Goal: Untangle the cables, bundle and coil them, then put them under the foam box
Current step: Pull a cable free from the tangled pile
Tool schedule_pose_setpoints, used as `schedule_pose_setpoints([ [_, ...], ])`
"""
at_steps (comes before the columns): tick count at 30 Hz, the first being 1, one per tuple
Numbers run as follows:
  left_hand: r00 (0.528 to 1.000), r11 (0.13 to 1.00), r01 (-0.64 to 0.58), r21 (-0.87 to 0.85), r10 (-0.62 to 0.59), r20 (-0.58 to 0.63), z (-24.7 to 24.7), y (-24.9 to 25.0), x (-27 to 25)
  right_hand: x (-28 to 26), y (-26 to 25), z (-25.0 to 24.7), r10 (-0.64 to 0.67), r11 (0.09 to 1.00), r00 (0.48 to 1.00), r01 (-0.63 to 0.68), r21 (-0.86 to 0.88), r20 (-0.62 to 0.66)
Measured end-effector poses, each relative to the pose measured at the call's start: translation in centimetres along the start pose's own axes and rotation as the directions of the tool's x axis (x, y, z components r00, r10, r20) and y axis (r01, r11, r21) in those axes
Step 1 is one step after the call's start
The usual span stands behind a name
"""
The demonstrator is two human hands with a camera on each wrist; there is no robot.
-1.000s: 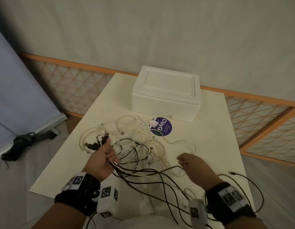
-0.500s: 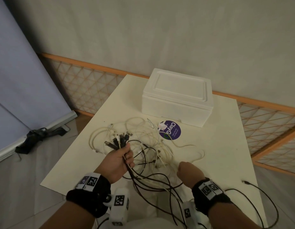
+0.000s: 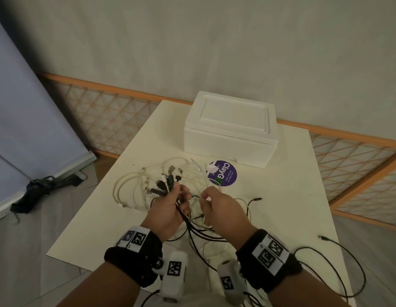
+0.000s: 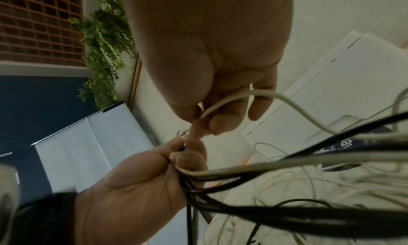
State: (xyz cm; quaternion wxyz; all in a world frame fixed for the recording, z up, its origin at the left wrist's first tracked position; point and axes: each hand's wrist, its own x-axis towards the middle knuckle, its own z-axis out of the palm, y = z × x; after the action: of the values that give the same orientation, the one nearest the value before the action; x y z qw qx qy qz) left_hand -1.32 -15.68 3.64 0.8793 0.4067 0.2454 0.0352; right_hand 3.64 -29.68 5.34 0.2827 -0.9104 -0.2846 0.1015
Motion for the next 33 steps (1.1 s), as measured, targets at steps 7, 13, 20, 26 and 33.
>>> schedule_pose_setpoints([
  [7, 0.998, 0.997, -0.069, 0.027, 0.069, -0.005, 0.6, -0.7, -0.3, -0.6, -0.6, -0.2, -0.078, 0.988, 0.997, 0.077, -0.132, -0.002],
  [13, 0.994, 0.999, 0.010, -0.041, -0.014, -0.104, -0.1, -0.9, -0.2, -1.3, -1.0, 0.1, -0.221, 0.974, 0.969, 0.226, -0.030, 0.112],
  [20, 0.987, 0.974, 0.155, -0.167, -0.160, -0.020, 1.0, -0.7, -1.8, -2.3, -1.2, 0.4, -0.158, 0.983, 0.972, 0.140, 0.116, 0.172],
  [26, 0.999, 0.981, -0.026, -0.192, 0.018, -0.045, 2.0, 0.4, -2.8, -2.7, 0.4, 0.2, -0.081, 0.996, 0.931, 0.091, -0.011, 0.357],
  [33, 0.990, 0.948, -0.098, -0.304, 0.125, 0.069, 0.3, 5.0, -3.8, -4.0, 7.2, 2.2, 0.064, 0.958, 0.937, 0.039, -0.284, 0.345],
])
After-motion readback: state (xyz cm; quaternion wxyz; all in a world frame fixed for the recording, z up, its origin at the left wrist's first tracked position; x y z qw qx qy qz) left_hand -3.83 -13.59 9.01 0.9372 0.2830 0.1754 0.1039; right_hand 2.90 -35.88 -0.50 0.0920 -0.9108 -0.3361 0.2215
